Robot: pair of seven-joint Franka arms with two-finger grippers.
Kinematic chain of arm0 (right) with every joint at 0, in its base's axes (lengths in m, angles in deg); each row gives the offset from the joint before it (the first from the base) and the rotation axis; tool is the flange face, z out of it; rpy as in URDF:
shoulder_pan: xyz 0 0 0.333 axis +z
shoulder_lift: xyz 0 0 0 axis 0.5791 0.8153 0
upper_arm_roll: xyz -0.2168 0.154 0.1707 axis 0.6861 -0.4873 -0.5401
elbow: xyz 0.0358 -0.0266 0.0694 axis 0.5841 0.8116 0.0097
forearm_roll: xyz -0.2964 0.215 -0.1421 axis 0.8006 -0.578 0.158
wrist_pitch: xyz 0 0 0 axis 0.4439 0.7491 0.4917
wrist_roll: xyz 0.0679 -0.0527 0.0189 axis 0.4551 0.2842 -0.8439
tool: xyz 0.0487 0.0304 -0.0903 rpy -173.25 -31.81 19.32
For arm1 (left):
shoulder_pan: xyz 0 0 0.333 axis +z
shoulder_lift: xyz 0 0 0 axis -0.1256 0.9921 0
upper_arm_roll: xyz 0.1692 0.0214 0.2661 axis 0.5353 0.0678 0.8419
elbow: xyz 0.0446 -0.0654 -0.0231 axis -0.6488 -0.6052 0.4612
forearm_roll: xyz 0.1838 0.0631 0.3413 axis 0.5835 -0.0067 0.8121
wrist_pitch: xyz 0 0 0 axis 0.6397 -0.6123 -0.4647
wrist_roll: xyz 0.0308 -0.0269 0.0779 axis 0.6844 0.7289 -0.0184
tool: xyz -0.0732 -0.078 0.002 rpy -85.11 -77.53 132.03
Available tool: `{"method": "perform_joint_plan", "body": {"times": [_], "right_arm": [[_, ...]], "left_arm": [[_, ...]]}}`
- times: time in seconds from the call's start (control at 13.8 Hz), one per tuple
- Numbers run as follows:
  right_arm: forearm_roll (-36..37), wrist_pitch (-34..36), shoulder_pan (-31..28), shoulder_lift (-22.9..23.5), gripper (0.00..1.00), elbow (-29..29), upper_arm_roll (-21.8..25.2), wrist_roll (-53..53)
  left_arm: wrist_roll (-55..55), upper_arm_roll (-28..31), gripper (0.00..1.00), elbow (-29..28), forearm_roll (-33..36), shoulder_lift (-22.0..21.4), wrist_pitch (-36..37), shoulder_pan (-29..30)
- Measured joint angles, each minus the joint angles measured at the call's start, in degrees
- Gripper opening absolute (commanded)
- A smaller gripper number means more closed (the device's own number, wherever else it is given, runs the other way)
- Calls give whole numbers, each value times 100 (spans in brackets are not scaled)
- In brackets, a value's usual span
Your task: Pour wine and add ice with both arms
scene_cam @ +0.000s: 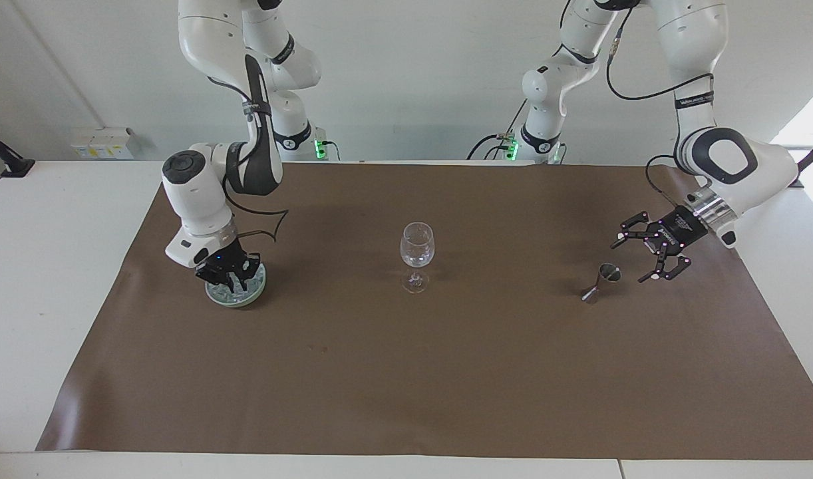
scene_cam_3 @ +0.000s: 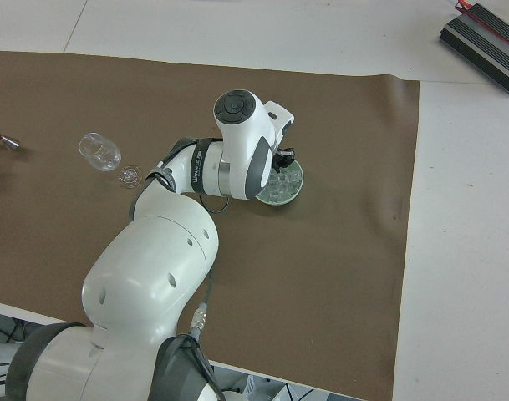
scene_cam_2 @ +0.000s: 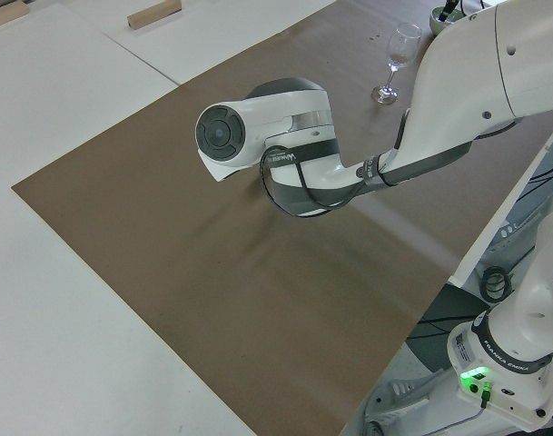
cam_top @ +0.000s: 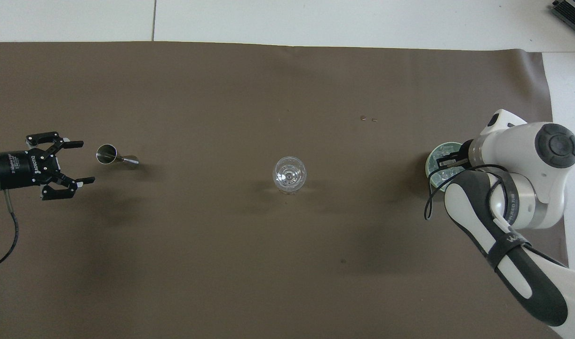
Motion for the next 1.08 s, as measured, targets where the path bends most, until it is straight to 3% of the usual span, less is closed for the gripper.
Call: {"method": "perform_joint_plan", "body": {"times": [0.51, 0.72, 1.08], "right_arm": [[-25, 1244, 102, -709, 0, -329, -53, 732], [-28, 2143, 196, -885, 0, -1009, -394, 1656], [-353, 2793, 219, -901, 0, -1916, -1053, 2682]], "left_arm": [[1, -45, 100, 1358, 1626, -17, 500, -33], [-203, -56, 100, 1824, 2182, 102, 563, -200], [-1214, -63, 100, 2249, 2805, 169, 622, -383]]}}
